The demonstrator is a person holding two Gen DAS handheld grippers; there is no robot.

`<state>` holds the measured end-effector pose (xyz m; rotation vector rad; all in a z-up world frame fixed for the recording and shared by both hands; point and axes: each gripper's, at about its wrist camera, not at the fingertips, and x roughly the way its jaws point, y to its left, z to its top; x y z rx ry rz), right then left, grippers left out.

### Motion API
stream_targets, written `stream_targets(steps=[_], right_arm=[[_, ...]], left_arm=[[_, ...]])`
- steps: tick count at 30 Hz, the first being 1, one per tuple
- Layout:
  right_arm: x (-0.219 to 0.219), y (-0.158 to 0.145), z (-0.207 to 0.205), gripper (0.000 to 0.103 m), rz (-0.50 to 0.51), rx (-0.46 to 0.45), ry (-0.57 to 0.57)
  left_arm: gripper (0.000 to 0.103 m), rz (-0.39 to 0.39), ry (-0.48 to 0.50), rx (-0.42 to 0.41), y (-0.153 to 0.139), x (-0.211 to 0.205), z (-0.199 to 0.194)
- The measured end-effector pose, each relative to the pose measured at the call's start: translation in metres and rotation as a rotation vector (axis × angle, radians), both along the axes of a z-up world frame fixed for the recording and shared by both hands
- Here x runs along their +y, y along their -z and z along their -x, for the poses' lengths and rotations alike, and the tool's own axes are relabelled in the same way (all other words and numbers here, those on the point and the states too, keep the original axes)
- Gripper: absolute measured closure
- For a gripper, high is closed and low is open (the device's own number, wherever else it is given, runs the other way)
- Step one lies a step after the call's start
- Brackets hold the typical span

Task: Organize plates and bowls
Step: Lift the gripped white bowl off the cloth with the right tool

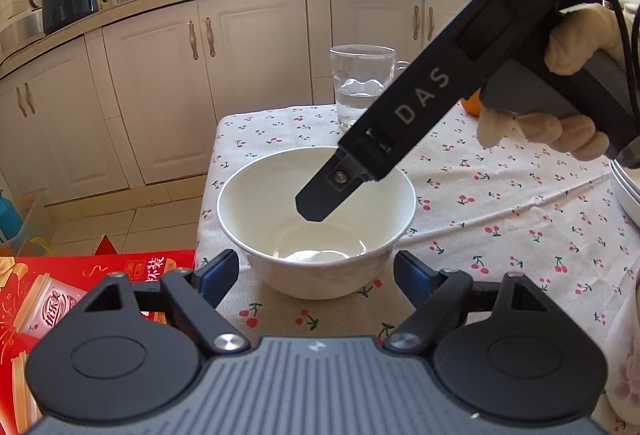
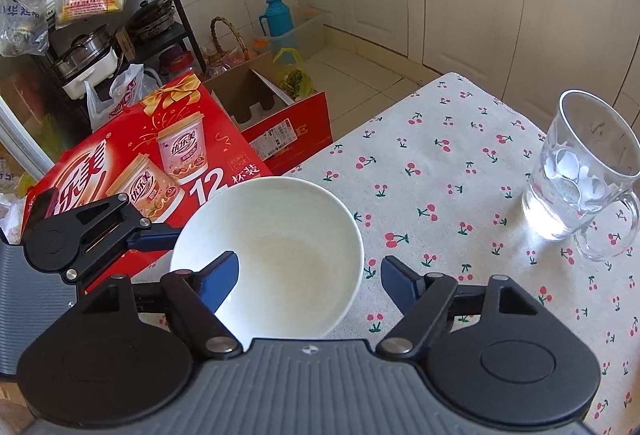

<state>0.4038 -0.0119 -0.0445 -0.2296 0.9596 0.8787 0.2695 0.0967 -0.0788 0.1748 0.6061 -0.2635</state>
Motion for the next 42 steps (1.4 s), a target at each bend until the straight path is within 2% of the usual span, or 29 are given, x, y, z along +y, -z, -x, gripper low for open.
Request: stream_targets(steps=[1,6,11,26,33,42], right_arm=[[0.000,0.001,-0.001,0.027,-0.003,0.002,0.000],[0.002,0.005,-0.006,0.030,-0.017,0.023,0.006],[0.002,0.007,-0.006,0.039,-0.029,0.034,0.003],[-0.002,0.000,0.004,0.039,-0.032,0.035,0.012],[-0.018,-0.017,0.028,0.039,-0.044,0.025,0.026],[-0.044,-0.043,0.078,0.038,-0.076,0.021,0.059]], left_arm=[[0.019,-0.002,0.001,-0.001,0.000,0.000,0.000],[0.019,-0.009,0.004,-0.004,0.000,0.000,-0.001],[0.019,-0.008,0.010,-0.004,-0.001,-0.001,-0.003],[0.020,0.001,0.030,0.012,-0.010,-0.004,0.006],[0.020,-0.007,0.065,-0.011,-0.032,-0.013,0.033],[0.020,-0.005,0.115,-0.019,-0.055,-0.028,0.078]])
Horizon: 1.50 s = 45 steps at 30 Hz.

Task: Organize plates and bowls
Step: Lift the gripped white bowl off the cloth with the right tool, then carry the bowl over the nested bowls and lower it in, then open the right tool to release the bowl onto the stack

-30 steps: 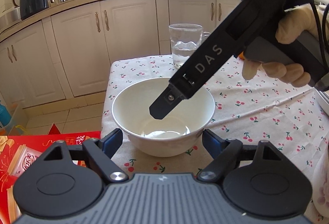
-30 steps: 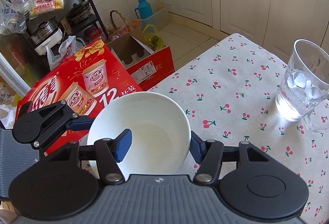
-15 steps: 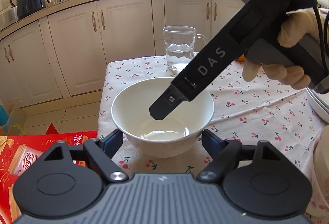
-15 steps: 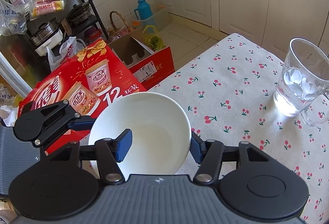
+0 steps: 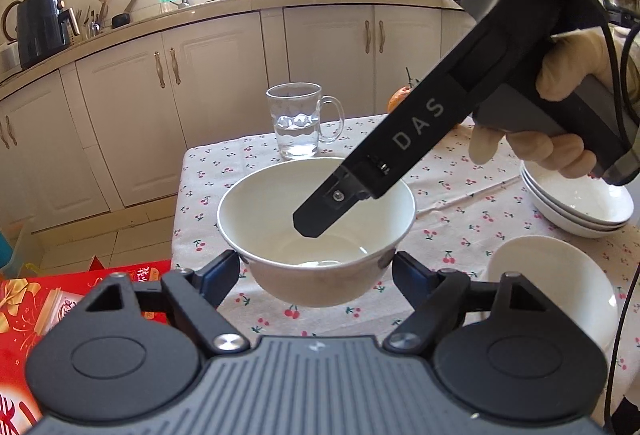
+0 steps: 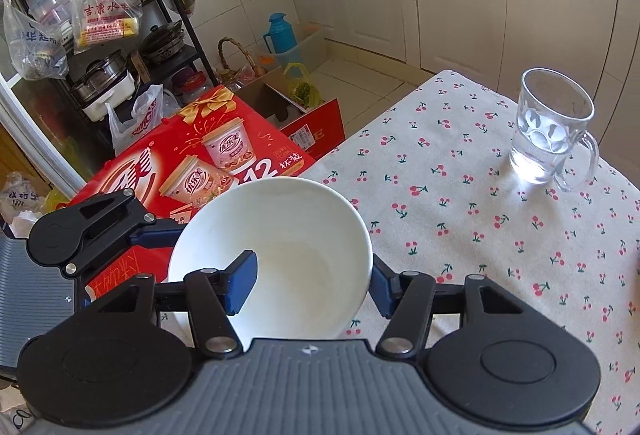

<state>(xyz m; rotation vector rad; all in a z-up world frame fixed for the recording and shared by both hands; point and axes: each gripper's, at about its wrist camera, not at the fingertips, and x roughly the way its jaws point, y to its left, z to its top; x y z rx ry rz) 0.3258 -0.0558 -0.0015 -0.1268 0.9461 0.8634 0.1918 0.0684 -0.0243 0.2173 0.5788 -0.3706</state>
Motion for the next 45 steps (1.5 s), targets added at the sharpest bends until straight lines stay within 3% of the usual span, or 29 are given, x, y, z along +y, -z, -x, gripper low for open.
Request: stream_targets(steps=[12,24,35,45], right_arm=[[-0.037,-0.018,0.072,0.038,-0.002,-0.023,0.046],[-0.076,-0.028,0.123,0.038,0.008,-0.069,0.085],[-0.107,-0.014,0.139,0.038,0.011,-0.048,0.140],[-0.109,0.001,0.138,0.038,0.016,-0.027,0.147]], left_arm=[[0.020,0.021,0.053,-0.009,-0.018,-0.025,0.057],[0.020,0.031,0.123,-0.011,-0.021,-0.055,0.089],[0.020,0.022,0.174,0.041,-0.007,-0.077,0.090],[0.020,0.021,0.175,0.086,0.004,-0.079,0.084]])
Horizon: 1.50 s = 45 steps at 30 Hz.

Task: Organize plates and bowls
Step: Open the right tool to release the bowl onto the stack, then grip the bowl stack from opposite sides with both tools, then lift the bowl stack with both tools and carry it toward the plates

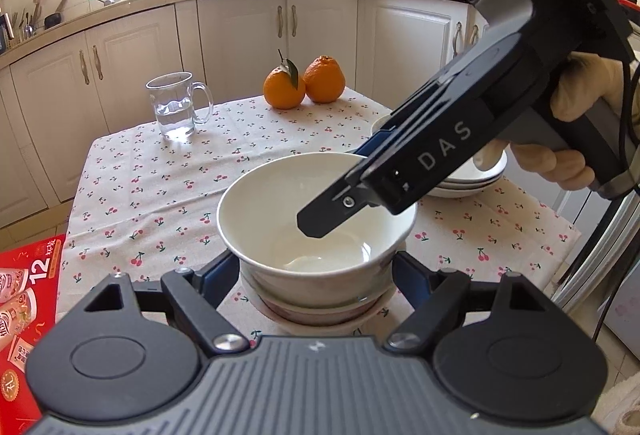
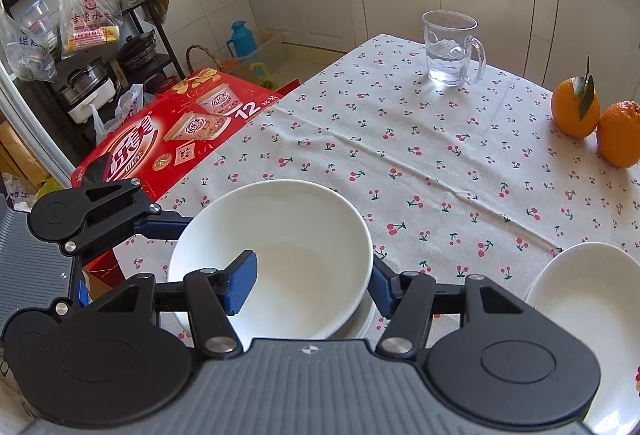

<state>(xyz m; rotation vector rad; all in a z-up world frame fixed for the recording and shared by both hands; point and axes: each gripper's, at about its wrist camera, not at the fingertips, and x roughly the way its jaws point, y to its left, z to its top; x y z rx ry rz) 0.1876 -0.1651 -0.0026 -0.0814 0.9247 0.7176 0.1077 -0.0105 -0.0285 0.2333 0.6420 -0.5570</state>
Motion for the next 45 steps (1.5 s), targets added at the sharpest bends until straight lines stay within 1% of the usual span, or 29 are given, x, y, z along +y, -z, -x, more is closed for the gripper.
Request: stream_targets(steps=[4,6,9,11,15,17,20,23,27,32,37,40,45], right_arm=[[0.003,0.004,0.002,0.038,0.023,-0.011,-0.005],[0.004,0.005,0.004,0.036,0.030,-0.027,-0.013],[0.003,0.006,0.007,0.024,0.031,-0.043,-0.017],[0.003,0.004,0.010,0.009,0.031,-0.068,-0.015],[-0.003,-0.001,0.018,0.006,0.015,-0.093,-0.029],[-0.007,-0.003,0.025,0.001,0.017,-0.114,-0.038],[-0.011,-0.007,0.041,0.000,0.035,-0.161,-0.058],[-0.013,-0.004,0.058,0.000,0.081,-0.208,-0.090],[-0.011,0.017,0.070,0.000,0.137,-0.196,-0.117],[-0.003,0.044,0.070,0.000,0.220,-0.200,-0.137],[0.003,0.060,0.059,0.000,0.248,-0.204,-0.179],[0.007,0.064,0.055,0.000,0.262,-0.211,-0.216],[0.013,0.062,0.050,0.002,0.276,-0.227,-0.301]], left_arm=[[0.019,0.011,0.007,0.012,0.002,0.001,-0.001],[0.016,0.007,0.018,0.014,0.003,0.002,-0.001],[0.015,-0.022,0.043,0.005,0.005,-0.001,0.002],[0.015,-0.034,0.061,0.003,0.005,0.000,0.004],[0.015,-0.048,0.091,0.025,0.005,0.007,0.006],[0.015,-0.069,0.106,0.031,0.006,0.011,0.008],[0.015,-0.096,0.129,0.046,0.009,0.018,0.008],[0.015,-0.113,0.147,0.083,0.015,0.026,0.003],[0.015,-0.147,0.181,0.117,0.026,0.030,-0.007],[0.015,-0.169,0.249,0.148,0.039,0.026,-0.020],[0.015,-0.173,0.342,0.163,0.047,0.020,-0.033],[0.016,-0.176,0.405,0.174,0.048,0.019,-0.039],[0.017,-0.177,0.511,0.164,0.041,0.016,-0.047]])
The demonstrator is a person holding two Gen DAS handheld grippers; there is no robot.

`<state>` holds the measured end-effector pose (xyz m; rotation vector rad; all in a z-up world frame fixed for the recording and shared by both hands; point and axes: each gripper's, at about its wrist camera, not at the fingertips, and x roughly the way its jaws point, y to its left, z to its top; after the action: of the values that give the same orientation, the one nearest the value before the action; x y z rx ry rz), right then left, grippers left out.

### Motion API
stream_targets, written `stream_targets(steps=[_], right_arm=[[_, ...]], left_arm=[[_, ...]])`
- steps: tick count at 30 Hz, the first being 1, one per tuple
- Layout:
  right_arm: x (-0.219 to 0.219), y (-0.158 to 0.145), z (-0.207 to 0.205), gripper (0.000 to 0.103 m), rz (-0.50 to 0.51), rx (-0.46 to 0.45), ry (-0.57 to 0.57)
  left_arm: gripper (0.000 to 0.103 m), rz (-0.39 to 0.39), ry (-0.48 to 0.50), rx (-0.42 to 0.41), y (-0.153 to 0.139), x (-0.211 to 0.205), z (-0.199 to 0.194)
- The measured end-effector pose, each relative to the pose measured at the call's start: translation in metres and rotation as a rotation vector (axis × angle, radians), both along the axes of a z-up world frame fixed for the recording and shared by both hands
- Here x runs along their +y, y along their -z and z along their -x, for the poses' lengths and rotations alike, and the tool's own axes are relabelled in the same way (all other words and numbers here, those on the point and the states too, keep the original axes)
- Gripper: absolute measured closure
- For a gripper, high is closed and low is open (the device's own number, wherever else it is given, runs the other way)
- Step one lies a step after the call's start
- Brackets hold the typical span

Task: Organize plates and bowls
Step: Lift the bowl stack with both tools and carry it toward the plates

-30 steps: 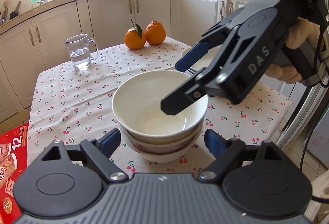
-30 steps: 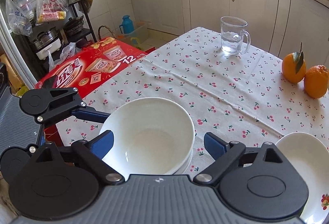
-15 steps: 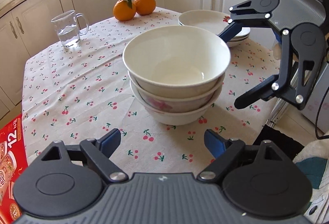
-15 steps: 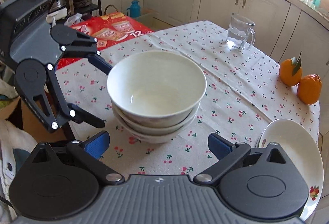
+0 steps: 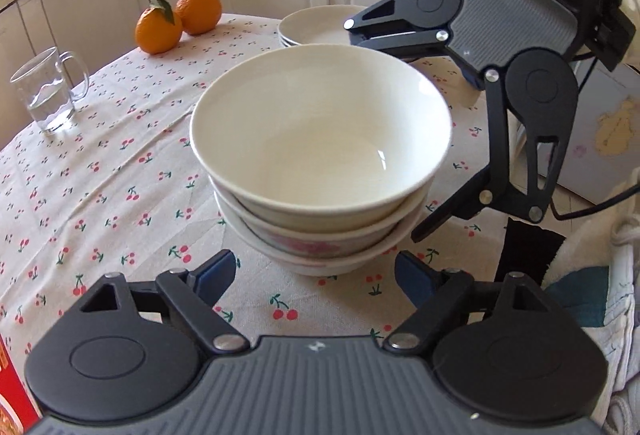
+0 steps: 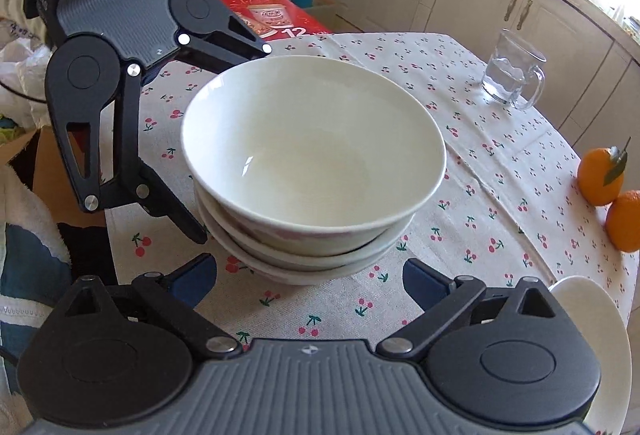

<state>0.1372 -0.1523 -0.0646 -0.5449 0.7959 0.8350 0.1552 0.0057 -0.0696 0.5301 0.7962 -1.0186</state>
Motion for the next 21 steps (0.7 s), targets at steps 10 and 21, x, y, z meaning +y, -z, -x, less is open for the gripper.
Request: stream_targets(steps=[10,21], right_arm=[[0.004,-0.005,-0.009,0.013,-0.002,0.049,-0.071],[0.002,-0.007,-0.016,0.013,-0.019,0.085,-0.065]], left_arm=[[0.022,-0.026,0.156,-0.003,-0.004,-0.001,-0.007],[0.021,0.011,0.179,0.037,-0.004,-0.003,-0.022]])
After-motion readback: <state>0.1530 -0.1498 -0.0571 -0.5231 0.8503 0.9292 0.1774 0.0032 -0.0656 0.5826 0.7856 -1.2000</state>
